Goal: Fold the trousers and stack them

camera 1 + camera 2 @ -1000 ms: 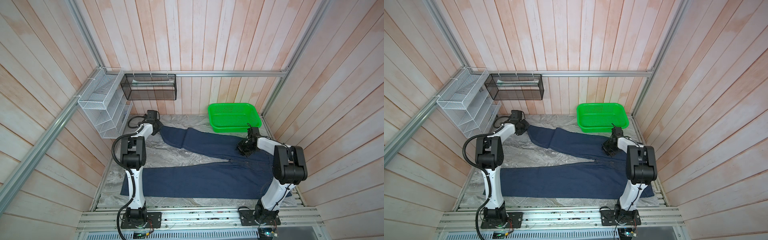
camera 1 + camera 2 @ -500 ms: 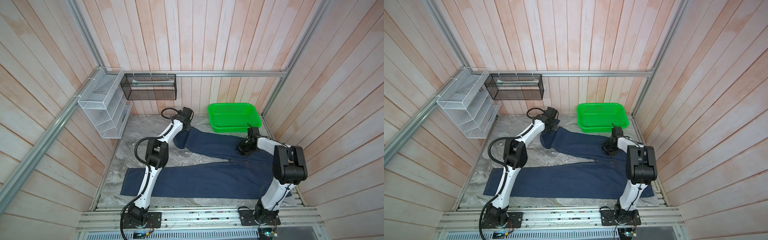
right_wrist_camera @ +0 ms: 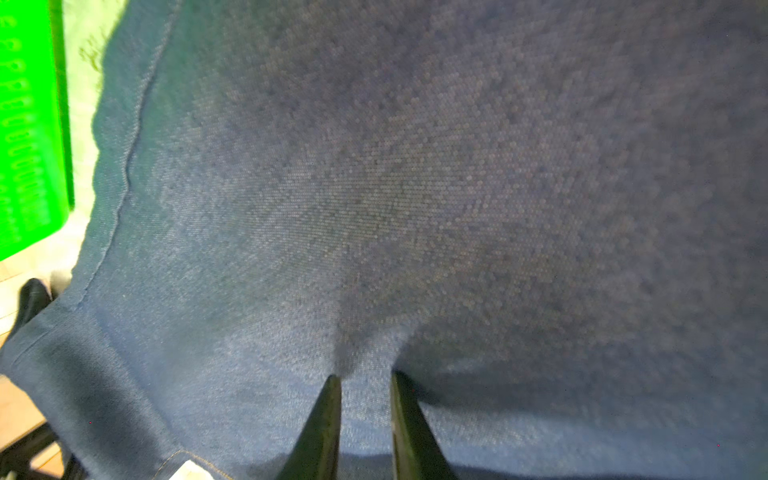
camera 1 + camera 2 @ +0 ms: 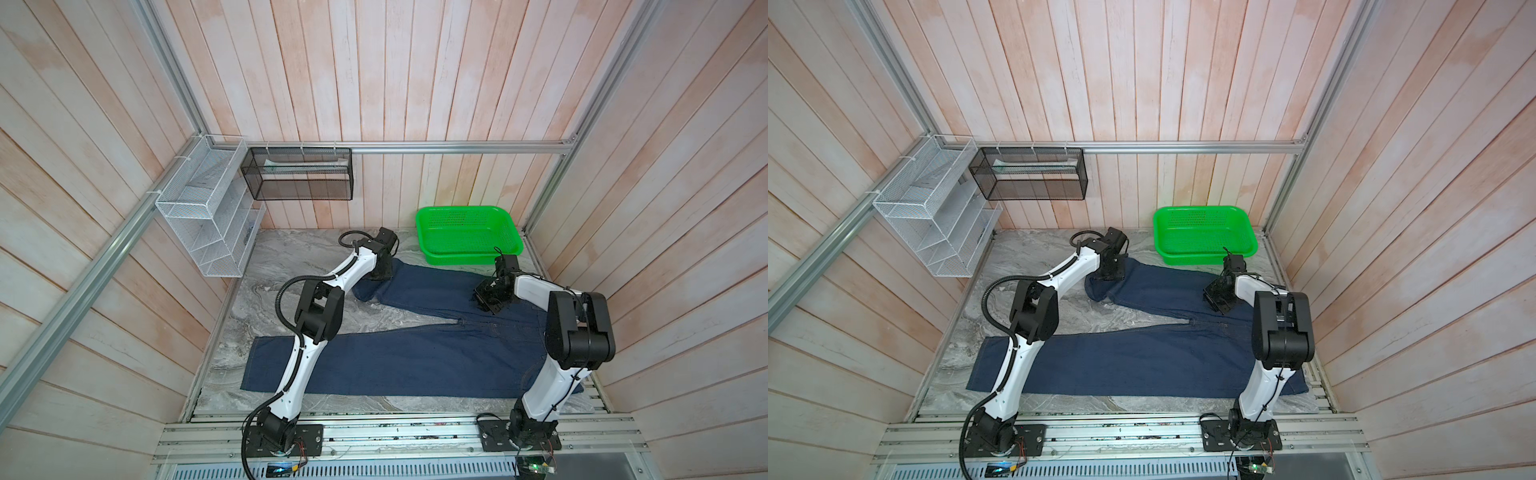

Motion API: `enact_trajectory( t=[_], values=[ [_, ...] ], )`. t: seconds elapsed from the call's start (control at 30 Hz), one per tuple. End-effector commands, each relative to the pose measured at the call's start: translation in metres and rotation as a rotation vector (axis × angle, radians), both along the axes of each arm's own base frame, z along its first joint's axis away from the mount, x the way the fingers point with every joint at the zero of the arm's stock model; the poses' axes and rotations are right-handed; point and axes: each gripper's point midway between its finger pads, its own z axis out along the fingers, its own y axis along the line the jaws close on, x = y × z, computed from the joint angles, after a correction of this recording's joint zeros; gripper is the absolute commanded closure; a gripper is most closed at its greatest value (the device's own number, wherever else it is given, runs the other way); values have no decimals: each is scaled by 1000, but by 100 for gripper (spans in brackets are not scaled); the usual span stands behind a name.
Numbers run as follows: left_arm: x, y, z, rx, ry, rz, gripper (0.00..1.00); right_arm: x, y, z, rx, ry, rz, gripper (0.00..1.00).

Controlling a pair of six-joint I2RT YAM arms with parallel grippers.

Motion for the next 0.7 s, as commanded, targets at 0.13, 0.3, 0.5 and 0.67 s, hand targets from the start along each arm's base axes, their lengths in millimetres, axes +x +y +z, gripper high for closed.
enact_trajectory(
  t=[0.13, 0.3, 0.5, 0.67],
  values=[
    [55, 34, 106, -165, -263, 98, 44, -4, 0, 8, -5, -6, 4, 75],
    [86, 43, 93, -236, -257, 101, 46, -3, -1, 8, -9, -6, 3, 76],
    [110, 51, 50, -302, -190, 94, 49, -3, -1, 9, -8, -5, 6, 75],
    [112, 63, 15, -300, -138, 102, 49, -4, -1, 9, -11, -2, 7, 75]
  ],
)
